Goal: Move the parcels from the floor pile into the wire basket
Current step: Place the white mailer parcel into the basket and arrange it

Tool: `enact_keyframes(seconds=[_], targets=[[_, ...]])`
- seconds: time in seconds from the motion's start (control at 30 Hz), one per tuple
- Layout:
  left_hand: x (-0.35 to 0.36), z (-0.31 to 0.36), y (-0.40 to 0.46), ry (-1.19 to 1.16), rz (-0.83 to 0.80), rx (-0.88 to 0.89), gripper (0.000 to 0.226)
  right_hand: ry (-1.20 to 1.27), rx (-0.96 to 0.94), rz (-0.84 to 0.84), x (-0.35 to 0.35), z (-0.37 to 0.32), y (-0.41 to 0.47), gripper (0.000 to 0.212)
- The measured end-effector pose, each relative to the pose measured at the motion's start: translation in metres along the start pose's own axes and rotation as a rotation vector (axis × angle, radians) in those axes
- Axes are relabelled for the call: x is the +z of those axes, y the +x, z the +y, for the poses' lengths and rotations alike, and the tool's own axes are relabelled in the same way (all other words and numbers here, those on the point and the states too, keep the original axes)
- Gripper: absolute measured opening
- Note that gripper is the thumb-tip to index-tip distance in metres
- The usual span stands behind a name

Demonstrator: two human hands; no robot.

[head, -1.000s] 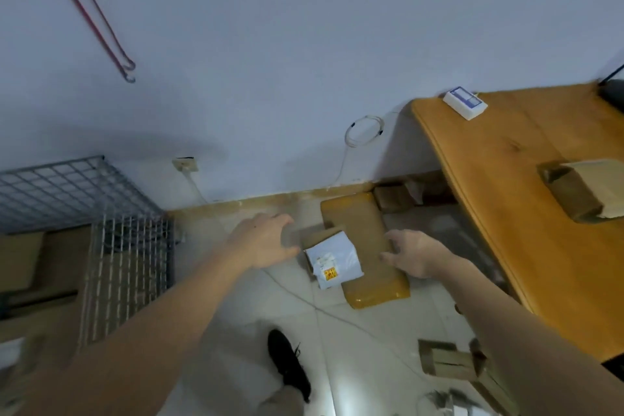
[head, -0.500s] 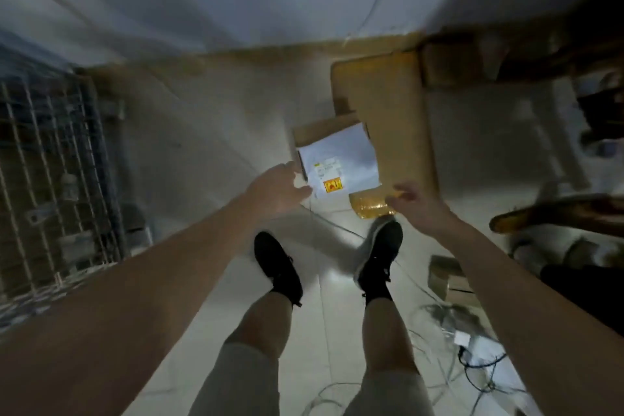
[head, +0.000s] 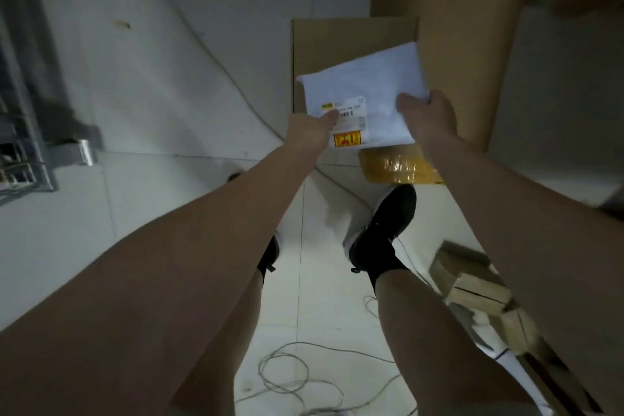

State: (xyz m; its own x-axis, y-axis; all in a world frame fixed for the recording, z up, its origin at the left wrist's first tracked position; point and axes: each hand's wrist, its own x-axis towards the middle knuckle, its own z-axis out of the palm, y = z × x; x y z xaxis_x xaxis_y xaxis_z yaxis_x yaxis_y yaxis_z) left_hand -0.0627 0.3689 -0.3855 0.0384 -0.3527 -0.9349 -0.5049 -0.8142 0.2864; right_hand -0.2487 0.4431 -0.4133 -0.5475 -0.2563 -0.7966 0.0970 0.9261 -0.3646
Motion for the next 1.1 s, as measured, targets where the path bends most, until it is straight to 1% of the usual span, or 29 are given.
enact_keyframes(seconds=[0.07,0.2,0.3,0.37,0.5,0.57,0.63,0.7,0.73,0.8,0.83,0.87,0.9,0.93,0.97,1.0,1.1], targets=[[-0.01,0.003,-0.023,-0.007,0.001,0.023,0.04,0.042,-0.006,0.041,-0.012,-0.008,-0.025,0.053],[-0.046,0.03,-0.099,-0.02,-0.103,0.012,0.024,0.082,-0.072,0.104,-0.055,-0.045,-0.107,0.043],[-0.085,0.059,-0.175,0.002,-0.191,0.029,0.03,0.087,-0.127,0.124,-0.096,-0.085,-0.196,0.035],[-0.115,0.078,-0.228,0.037,-0.198,0.122,0.036,0.049,-0.192,0.125,-0.122,-0.112,-0.259,0.034],[-0.191,0.117,-0.352,0.066,-0.157,0.343,0.044,0.075,-0.318,0.126,-0.151,-0.177,-0.39,0.041],[-0.225,0.128,-0.406,0.003,-0.097,0.436,0.046,0.1,-0.377,0.136,-0.148,-0.204,-0.451,0.043],[-0.257,0.13,-0.455,-0.088,-0.003,0.503,0.047,0.142,-0.434,0.13,-0.138,-0.223,-0.508,0.043],[-0.286,0.119,-0.494,-0.179,0.077,0.583,0.048,0.199,-0.438,0.067,-0.124,-0.233,-0.553,0.049],[-0.301,0.111,-0.513,-0.214,0.128,0.608,0.047,0.213,-0.435,0.028,-0.119,-0.238,-0.574,0.058],[-0.33,0.091,-0.543,-0.287,0.211,0.619,0.044,0.209,-0.441,-0.082,-0.11,-0.246,-0.603,0.078],[-0.343,0.08,-0.556,-0.325,0.234,0.618,0.041,0.187,-0.457,-0.141,-0.104,-0.251,-0.617,0.078],[-0.359,0.067,-0.568,-0.362,0.26,0.614,0.037,0.151,-0.49,-0.193,-0.098,-0.257,-0.639,0.071],[-0.375,0.053,-0.579,-0.402,0.286,0.611,0.034,0.118,-0.529,-0.237,-0.09,-0.262,-0.659,0.058],[-0.391,0.038,-0.59,-0.444,0.308,0.604,0.033,0.076,-0.581,-0.266,-0.082,-0.265,-0.677,0.044],[-0.407,0.022,-0.599,-0.484,0.324,0.599,0.036,0.019,-0.634,-0.287,-0.072,-0.266,-0.694,0.035],[-0.423,0.003,-0.607,-0.507,0.35,0.591,0.038,-0.025,-0.68,-0.303,-0.059,-0.266,-0.71,0.032],[-0.469,-0.06,-0.635,-0.576,0.454,0.576,0.036,-0.112,-0.781,-0.384,-0.011,-0.259,-0.758,0.039]])
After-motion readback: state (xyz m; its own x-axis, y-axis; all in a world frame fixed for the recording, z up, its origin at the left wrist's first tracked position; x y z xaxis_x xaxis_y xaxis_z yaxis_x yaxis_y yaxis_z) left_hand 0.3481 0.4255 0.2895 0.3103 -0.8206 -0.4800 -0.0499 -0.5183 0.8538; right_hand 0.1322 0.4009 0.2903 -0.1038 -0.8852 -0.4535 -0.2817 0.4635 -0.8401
